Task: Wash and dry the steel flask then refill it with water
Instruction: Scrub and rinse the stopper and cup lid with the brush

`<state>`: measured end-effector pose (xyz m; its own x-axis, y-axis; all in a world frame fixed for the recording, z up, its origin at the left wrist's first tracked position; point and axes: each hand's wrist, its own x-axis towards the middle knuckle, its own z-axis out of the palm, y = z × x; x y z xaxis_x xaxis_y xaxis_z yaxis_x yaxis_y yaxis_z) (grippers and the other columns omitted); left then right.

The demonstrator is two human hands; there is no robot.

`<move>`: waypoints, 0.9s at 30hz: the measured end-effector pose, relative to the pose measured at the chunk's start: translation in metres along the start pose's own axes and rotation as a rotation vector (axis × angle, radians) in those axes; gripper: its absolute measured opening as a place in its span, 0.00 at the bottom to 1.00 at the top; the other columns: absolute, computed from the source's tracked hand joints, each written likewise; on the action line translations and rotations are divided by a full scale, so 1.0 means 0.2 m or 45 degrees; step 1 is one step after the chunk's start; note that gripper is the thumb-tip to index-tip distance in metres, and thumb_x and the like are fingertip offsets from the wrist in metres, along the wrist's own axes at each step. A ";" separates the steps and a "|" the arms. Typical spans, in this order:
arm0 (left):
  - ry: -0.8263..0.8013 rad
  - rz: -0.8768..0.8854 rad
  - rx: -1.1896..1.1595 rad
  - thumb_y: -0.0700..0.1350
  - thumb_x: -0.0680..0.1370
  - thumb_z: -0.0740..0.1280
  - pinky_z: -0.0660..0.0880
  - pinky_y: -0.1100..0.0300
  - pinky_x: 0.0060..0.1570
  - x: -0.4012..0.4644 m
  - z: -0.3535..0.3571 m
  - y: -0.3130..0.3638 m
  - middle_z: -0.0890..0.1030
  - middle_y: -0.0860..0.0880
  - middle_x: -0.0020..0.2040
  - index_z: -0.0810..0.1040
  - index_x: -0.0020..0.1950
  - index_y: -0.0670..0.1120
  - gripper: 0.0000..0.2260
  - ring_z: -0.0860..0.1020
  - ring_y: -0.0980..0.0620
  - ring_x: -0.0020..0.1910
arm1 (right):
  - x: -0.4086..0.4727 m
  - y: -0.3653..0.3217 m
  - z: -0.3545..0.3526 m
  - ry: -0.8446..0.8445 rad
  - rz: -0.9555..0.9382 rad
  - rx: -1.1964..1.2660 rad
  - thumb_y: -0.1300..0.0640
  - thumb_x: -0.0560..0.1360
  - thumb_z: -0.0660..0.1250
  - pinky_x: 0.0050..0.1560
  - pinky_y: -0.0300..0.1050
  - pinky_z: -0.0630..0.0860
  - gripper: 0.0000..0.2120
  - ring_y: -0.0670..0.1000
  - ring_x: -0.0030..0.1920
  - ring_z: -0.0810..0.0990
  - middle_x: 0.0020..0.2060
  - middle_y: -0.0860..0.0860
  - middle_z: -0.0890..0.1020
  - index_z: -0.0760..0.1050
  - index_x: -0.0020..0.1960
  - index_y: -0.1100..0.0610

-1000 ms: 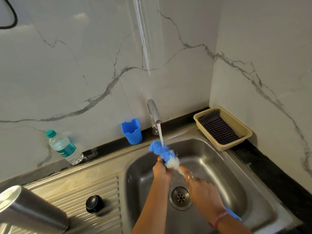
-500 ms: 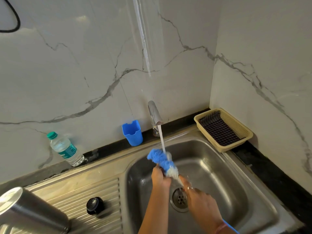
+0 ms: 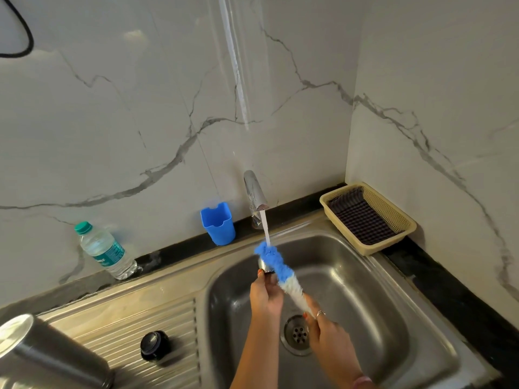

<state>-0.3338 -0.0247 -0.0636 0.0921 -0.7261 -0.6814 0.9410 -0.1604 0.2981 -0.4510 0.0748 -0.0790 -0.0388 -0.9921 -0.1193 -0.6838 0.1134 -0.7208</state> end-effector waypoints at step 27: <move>-0.041 0.230 1.372 0.42 0.84 0.61 0.76 0.51 0.52 0.16 -0.10 0.21 0.84 0.40 0.51 0.78 0.58 0.40 0.10 0.79 0.43 0.49 | 0.34 -0.06 -0.46 -0.370 -0.040 -0.168 0.49 0.81 0.60 0.48 0.35 0.73 0.20 0.43 0.49 0.78 0.55 0.46 0.80 0.66 0.72 0.46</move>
<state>-0.2848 -0.0406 -0.0866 0.1766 -0.8124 -0.5557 0.1340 -0.5394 0.8313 -0.5124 0.0013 -0.0163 0.1802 -0.9361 -0.3022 -0.7709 0.0564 -0.6344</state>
